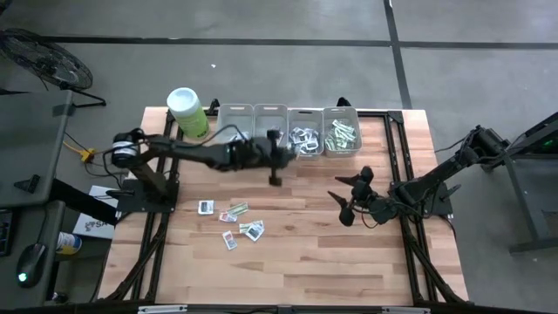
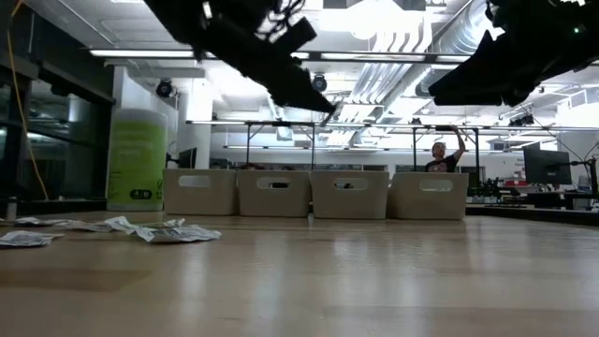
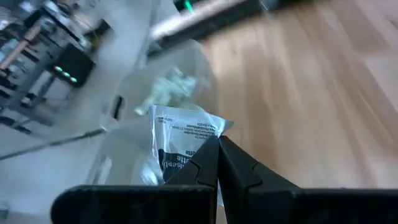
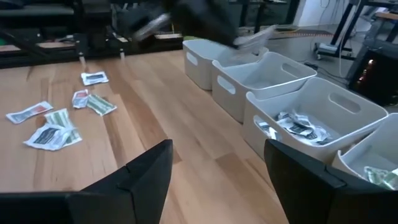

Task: Pick & Place First Aid Supplies
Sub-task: Put the towelette pack into the middle right gray bin

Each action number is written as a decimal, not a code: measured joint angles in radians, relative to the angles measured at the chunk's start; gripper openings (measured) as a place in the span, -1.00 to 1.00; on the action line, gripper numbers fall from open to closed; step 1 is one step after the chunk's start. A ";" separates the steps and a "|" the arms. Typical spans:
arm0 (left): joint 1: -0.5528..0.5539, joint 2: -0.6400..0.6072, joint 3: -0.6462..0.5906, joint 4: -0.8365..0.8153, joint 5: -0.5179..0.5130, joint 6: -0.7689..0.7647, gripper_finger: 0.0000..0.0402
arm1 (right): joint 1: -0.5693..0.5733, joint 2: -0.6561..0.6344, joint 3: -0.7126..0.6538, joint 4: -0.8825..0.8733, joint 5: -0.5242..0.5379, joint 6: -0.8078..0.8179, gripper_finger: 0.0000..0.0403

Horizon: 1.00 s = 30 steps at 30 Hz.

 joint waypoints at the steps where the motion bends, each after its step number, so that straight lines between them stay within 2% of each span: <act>1: 0.031 0.010 0.000 0.049 0.034 -0.015 -1.00 | 0.000 0.000 0.000 0.001 0.006 0.000 0.23; 6: 0.172 0.080 0.002 0.273 0.240 -0.214 -1.00 | 0.000 0.000 0.000 0.002 0.014 0.027 0.23; 9: 0.221 0.131 0.020 0.305 0.280 -0.331 -1.00 | 0.000 0.000 0.000 0.002 0.013 0.046 0.23; 14: 0.247 0.221 0.123 0.280 0.328 -0.502 -1.00 | 0.000 0.000 0.000 0.001 0.014 0.058 0.23; 17: 0.246 0.256 0.190 0.194 0.313 -0.590 -1.00 | 0.000 0.000 0.000 0.002 0.014 0.063 0.23; 22: 0.246 0.271 0.267 0.015 0.193 -0.757 -1.00 | 0.000 0.000 0.000 0.002 -0.002 0.063 0.23; 27: 0.247 0.272 0.314 -0.114 0.196 -0.793 -1.00 | 0.000 0.000 0.000 0.000 -0.023 0.062 0.23; 30: 0.246 0.273 0.319 -0.117 0.188 -0.817 -1.00 | 0.000 0.000 0.000 0.004 -0.021 0.043 0.23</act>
